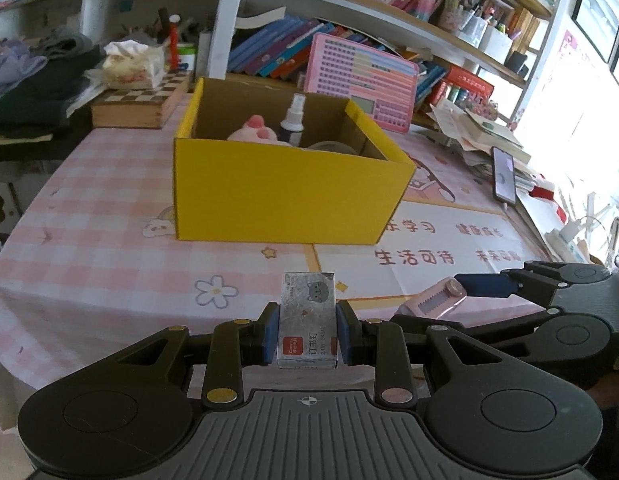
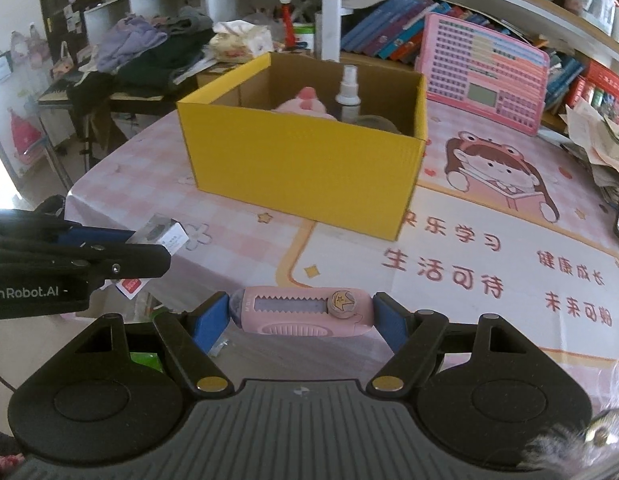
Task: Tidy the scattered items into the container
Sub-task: 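Lift the pink cutter and white card and carry both toward the yellow box, then lower the cutter and card into the box and open both tools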
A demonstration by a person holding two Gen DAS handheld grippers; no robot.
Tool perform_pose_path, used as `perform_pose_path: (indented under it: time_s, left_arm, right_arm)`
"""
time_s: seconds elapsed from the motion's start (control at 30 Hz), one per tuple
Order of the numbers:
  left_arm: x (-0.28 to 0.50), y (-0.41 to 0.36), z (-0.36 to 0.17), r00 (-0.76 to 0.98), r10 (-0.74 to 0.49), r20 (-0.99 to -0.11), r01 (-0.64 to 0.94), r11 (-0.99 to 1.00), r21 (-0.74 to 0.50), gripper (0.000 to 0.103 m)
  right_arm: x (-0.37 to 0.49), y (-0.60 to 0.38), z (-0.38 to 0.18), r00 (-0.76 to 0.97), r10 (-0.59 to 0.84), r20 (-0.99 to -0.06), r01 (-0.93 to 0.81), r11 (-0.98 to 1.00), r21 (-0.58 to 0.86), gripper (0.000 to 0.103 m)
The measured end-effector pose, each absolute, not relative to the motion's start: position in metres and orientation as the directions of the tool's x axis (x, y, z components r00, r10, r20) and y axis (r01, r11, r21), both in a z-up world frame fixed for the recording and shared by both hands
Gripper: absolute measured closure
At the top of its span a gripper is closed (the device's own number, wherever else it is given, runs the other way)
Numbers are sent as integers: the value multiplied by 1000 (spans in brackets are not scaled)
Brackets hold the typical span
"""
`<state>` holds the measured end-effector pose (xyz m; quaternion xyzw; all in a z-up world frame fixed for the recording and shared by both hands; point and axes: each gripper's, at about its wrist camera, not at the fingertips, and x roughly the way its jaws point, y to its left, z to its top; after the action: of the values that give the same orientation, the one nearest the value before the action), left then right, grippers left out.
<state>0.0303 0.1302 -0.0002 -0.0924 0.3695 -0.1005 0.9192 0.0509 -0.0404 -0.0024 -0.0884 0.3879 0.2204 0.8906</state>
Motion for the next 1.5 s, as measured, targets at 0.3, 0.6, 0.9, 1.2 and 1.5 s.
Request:
perform_pose_path:
  time_s: [0.3,0.6,0.9,1.2,1.5]
  left_arm:
    - [35,147,0,719,-222,-658,75,967,-244,75]
    - [57,154,13,761,-191,-620,58,972,-229,75]
    - [102,154,41,815,-167,-555,60,977,-207,75]
    - [176,148,40,809,-155,-568,58,981,-186,75]
    - [225,140,15,753,-141,-643,33,984,-177,75]
  right_arm:
    - [61,-23,-1,591,355,-724,-500,866,15,27]
    - [86,-15,10,623,391,-678,-534,845,-4,27]
    - [136,-11,43,684,437,-584,-561,827,-37,27]
    - [209,-6,50,725,403,-558,-562,815,-142,27]
    - [272,6,21,669,381,-638,-629,748,-212,27]
